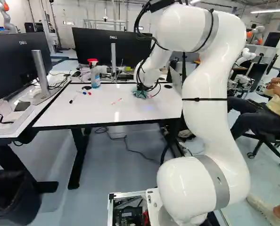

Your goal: Clean the table with the green towel

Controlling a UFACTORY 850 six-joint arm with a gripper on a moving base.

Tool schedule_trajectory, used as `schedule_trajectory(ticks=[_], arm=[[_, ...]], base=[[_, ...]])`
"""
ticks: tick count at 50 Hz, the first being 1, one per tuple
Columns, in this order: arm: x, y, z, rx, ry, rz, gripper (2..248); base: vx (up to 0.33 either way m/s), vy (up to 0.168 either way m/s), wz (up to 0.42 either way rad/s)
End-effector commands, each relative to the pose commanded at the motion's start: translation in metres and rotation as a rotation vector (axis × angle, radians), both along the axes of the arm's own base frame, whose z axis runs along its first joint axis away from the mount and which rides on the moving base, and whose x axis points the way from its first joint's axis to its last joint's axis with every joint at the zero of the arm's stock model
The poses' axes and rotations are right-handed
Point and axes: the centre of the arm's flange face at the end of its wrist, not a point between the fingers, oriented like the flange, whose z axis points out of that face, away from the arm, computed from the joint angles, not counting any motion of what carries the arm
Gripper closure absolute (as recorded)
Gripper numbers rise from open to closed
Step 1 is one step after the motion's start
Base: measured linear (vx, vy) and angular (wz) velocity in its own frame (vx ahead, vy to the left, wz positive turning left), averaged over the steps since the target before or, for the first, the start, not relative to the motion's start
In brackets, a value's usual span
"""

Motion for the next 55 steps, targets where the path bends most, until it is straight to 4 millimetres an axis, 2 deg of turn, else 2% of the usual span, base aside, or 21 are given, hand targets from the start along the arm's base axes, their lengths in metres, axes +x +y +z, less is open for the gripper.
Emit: schedule_trajectory(ticks=[11,28,55], arm=[[0.018,0.008,-0.002,0.001,-0.015,0.011,185],[0.035,0.034,-0.005,0.002,-0.031,0.048,185],[0.039,0.08,-0.006,0.004,-0.039,0.115,185]], base=[[0.0,0.0,0.0],[0.0,0.0,0.0],[0.0,0.0,0.0]])
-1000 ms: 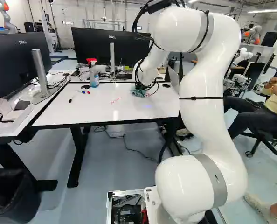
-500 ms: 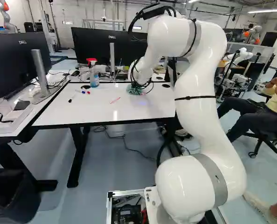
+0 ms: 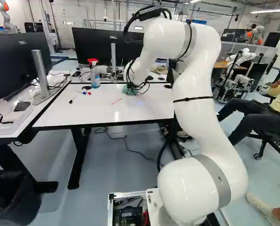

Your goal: Clean the table with the green towel

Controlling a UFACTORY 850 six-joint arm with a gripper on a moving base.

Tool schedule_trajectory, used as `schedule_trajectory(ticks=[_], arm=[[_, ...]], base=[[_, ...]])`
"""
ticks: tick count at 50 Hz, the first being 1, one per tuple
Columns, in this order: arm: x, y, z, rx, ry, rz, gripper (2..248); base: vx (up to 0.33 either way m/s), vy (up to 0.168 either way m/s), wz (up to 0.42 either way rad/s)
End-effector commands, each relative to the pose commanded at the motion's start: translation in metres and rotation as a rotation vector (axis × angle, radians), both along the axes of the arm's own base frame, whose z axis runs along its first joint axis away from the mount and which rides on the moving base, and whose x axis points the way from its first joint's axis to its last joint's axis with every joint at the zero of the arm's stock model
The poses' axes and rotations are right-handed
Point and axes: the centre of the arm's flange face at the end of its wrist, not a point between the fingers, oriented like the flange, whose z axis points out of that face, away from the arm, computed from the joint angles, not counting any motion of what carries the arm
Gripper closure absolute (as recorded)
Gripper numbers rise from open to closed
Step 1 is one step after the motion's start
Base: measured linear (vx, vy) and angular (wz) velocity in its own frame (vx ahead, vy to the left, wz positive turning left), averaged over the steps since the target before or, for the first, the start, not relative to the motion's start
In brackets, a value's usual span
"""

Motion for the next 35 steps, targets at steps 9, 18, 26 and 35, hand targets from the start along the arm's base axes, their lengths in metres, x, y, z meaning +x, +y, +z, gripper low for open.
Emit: schedule_trajectory(ticks=[9,18,26,35], arm=[[-0.005,0.015,0.0,0.0,0.002,0.023,185],[-0.017,0.025,0.002,-0.002,0.011,0.04,185],[-0.031,0.026,0.003,-0.004,0.022,0.046,185],[-0.046,0.021,0.005,-0.006,0.035,0.043,185]], base=[[0.0,0.0,0.0],[0.0,0.0,0.0],[0.0,0.0,0.0],[0.0,0.0,0.0]])
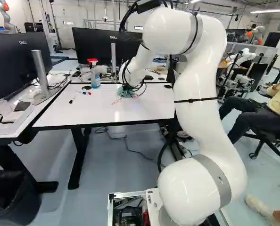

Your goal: Clean the table with the green towel

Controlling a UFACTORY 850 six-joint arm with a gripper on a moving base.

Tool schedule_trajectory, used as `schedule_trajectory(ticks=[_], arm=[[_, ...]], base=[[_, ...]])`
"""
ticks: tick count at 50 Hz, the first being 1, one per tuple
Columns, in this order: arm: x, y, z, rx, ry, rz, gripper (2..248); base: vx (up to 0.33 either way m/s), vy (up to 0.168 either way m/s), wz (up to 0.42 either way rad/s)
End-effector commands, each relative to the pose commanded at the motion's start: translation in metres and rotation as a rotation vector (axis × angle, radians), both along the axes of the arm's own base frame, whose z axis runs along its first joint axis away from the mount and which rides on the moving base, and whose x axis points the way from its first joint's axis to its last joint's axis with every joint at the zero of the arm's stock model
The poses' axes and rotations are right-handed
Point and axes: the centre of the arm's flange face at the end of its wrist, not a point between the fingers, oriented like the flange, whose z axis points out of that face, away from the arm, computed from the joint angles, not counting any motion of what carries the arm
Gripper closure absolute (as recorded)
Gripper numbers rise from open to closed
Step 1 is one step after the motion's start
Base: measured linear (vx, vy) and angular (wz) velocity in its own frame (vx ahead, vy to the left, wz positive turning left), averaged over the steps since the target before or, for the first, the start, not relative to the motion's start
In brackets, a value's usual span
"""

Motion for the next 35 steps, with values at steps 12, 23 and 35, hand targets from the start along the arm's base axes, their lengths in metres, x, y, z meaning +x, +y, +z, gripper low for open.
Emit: schedule_trajectory(ticks=[12,23,35], arm=[[-0.011,-0.017,0.002,-0.002,0.011,-0.023,185],[-0.014,-0.036,0.002,-0.003,0.015,-0.052,185],[-0.014,-0.056,0.002,-0.003,0.017,-0.084,185]], base=[[0.0,0.0,0.0],[0.0,0.0,0.0],[0.0,0.0,0.0]])
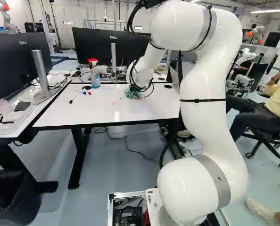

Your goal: Clean the table with the green towel

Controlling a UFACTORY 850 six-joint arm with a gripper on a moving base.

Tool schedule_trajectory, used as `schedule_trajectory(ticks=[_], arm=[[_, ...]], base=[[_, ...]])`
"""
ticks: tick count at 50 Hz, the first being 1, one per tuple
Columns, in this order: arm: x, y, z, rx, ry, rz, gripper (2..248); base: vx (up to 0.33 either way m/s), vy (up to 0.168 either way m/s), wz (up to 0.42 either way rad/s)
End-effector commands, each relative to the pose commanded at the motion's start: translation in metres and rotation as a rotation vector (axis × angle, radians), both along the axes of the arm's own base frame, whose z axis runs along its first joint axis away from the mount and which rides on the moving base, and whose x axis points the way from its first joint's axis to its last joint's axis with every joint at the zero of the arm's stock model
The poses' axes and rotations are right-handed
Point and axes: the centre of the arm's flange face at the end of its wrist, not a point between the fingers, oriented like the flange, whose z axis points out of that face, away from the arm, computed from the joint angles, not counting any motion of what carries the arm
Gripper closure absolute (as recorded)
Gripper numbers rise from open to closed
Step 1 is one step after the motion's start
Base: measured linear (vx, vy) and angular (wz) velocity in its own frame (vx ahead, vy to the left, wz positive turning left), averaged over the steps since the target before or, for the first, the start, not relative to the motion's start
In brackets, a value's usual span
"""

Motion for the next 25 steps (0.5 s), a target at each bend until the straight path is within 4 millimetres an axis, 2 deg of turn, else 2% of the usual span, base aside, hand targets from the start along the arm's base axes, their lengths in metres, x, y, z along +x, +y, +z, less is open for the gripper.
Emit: schedule_trajectory(ticks=[25], arm=[[0.0,-0.043,0.0,0.0,0.002,-0.069,185]], base=[[0.0,0.0,0.0]])
